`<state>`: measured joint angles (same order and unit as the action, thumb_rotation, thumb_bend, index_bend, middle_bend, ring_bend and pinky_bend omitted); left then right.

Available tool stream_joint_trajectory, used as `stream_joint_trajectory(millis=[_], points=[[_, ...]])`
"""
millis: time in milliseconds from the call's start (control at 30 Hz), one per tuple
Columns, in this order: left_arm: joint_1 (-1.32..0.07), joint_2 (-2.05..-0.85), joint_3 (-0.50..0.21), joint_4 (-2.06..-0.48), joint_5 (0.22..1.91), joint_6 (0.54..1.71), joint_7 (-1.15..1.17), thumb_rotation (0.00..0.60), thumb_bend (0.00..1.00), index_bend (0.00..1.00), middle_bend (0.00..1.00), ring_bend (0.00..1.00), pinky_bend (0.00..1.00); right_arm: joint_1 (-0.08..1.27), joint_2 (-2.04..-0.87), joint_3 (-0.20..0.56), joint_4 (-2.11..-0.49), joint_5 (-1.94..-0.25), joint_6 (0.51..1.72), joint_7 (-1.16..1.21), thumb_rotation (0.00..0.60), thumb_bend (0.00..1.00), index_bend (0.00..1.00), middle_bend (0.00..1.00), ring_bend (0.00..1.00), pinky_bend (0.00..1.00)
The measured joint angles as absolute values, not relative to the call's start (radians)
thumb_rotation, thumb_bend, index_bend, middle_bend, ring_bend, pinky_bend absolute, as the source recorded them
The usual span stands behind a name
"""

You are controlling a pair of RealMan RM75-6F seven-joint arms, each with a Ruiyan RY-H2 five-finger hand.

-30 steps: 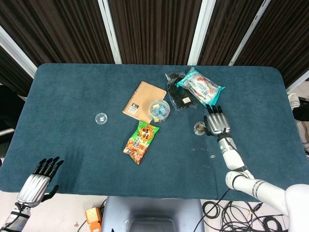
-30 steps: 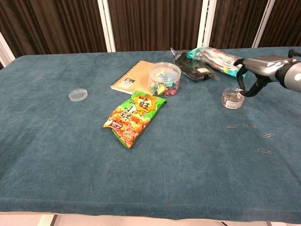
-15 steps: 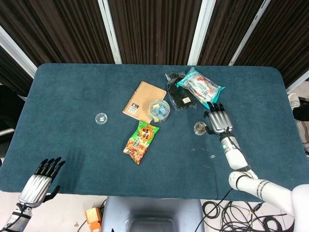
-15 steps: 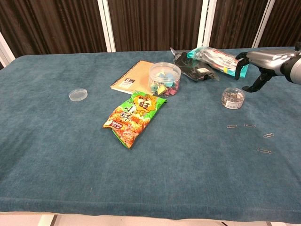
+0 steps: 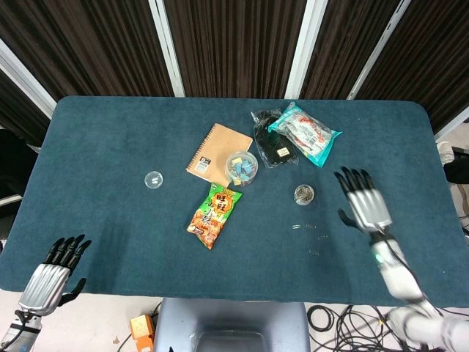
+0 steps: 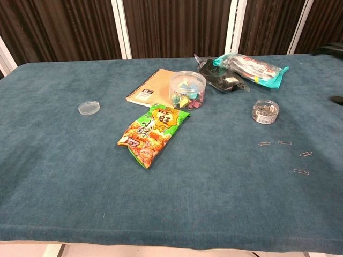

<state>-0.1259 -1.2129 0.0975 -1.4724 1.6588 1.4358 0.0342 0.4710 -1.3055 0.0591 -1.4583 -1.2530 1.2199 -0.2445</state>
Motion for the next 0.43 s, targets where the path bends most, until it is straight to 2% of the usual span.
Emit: stream_joint_trajectory(millis=[200,300,433], points=[[-0.117,-1.214,0.1,-1.479,1.69,1.466,0.059,0.6,0.39,0.0,0.0,0.0,0.0,0.224,-1.241,-0.07,-1.489,-1.41,1.503,-0.153,0.6,0.28,0.0,0.0,0.0,0.0],[-0.115,-1.222,0.1,-1.475,1.701,1.477,0.07,0.6,0.38,0.0,0.0,0.0,0.0,0.16,-1.223,-0.113,-1.479,-1.471,1.555,-0.125,0.6,0.28,0.0,0.0,0.0,0.0],[-0.108,-1.23,0.1,-1.471,1.708,1.493,0.085,0.6,0.38,0.0,0.0,0.0,0.0,0.139,-1.203,-0.115,-1.48,-1.501,1.563,-0.09,0.6,0.28,0.0,0.0,0.0,0.0]])
